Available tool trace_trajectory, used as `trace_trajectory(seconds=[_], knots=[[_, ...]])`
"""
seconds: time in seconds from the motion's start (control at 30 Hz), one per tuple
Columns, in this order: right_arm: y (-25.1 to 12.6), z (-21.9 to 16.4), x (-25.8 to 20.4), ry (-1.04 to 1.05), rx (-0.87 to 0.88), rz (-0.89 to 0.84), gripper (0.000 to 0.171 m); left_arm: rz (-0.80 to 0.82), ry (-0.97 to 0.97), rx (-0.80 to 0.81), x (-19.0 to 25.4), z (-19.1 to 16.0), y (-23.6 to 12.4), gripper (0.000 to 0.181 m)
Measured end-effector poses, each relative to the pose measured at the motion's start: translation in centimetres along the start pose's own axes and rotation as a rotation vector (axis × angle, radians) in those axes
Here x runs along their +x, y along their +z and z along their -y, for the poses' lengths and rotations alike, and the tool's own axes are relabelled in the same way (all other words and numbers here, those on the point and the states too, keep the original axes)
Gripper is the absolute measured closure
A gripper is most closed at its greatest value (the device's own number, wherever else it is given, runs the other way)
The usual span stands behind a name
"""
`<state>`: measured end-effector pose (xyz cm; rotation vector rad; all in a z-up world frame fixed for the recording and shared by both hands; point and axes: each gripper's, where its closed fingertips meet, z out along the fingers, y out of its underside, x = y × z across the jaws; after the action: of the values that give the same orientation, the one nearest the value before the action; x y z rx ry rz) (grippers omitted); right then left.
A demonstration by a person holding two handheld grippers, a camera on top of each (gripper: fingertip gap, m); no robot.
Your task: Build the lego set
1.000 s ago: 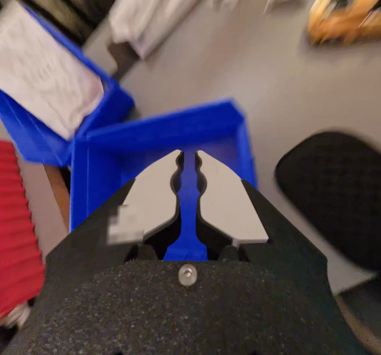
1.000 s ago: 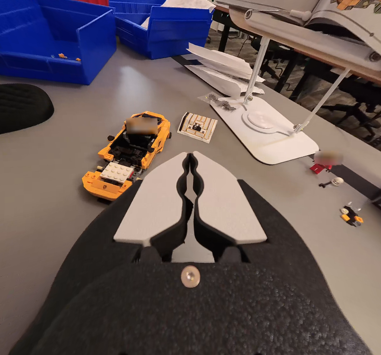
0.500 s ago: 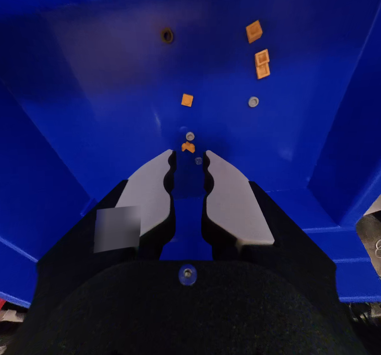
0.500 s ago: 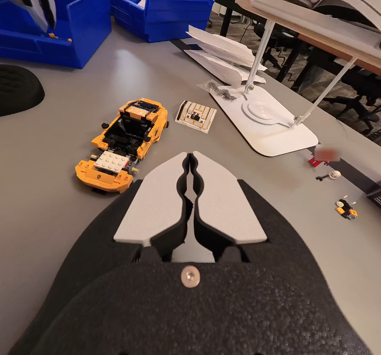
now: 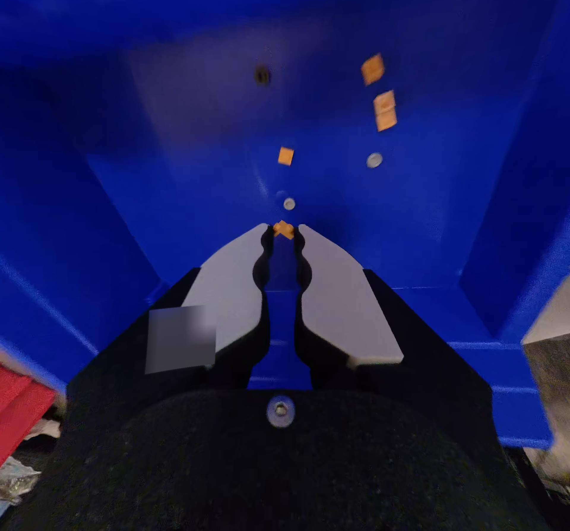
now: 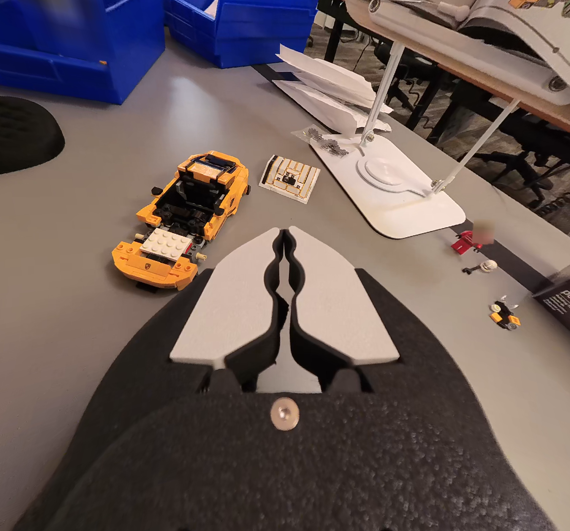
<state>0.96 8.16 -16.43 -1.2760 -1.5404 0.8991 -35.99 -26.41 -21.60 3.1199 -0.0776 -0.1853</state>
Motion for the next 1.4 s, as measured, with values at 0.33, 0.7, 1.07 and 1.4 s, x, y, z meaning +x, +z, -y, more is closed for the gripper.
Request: trace_trajectory(seconds=[0.33,0.7,1.07,1.4], knots=[[-0.1,0.2,-0.3,-0.023,0.004,-0.002,0.171,-0.107,0.505,0.539,21.9,15.0,-7.4,0.169],[-0.3,0.0,0.4,-0.024,0.013,-0.027,0.171,-0.255,0.638,0.552,30.3,20.2,-1.3,0.169],[0.0,-0.4,0.5,-0.005,0.007,-0.03,0.171,-0.213,0.702,0.564,31.2,20.7,-0.5,0.169],[0.0,-0.3,0.3,0.006,0.013,-0.028,0.171,-0.227,0.685,0.594,31.4,20.7,-0.5,0.169]])
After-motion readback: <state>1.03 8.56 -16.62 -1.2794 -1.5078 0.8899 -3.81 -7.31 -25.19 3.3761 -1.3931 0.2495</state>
